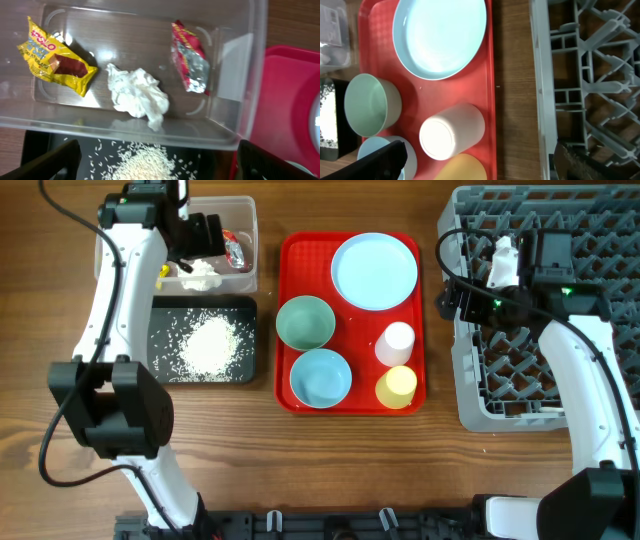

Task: Sort waste into correct bins and load items into the dishwasher rack
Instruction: 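Move the right gripper to the white cup and grasp it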

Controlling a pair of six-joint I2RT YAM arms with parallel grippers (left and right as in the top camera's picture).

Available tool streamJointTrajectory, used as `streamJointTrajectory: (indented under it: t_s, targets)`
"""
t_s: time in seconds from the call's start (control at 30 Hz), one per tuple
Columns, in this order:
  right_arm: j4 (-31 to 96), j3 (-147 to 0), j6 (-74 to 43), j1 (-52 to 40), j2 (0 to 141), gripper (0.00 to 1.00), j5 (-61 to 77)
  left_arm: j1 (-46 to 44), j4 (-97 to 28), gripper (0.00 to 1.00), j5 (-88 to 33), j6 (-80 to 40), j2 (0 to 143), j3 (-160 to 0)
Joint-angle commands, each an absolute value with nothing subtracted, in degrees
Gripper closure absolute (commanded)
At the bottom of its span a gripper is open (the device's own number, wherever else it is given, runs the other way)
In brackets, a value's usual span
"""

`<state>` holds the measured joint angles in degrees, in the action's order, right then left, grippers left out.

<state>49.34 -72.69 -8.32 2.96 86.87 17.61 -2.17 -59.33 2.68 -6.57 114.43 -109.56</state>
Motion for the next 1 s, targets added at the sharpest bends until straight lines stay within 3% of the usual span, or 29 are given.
streamJointTrajectory:
  t_s: [0.0,0.2,0.43,0.6,0.97]
  targets:
    - [48.25,-73.69,-5.50,3.22,86.15,0.04,23.68,-5.43,-64.05,0.00,-1.80,-6.70,107.35,-109.40]
    - [53.04,-74.35,-4.69,-1.72,86.15,0.04,18.24,-8.88,-77.93,0.00,-2.46,-9.13,104.25,-109.40]
    - [53.80,-77.47,-10.74,-13.98,86.15,0.00,4.54,-9.67,-80.16,0.00,1.85,-22.00,101.12,-109.40]
    - [53.63,-77.56,-12.14,-16.88,86.17,0.00,3.36,-10.28,-81.21,0.00,11.51,-25.15,101.30,-108.64]
    - [52.03,-77.56,-13.61,-19.55,97.97,0.00,-3.05,4.40,-75.59,0.00,13.54,-26.39,101.25,-108.64]
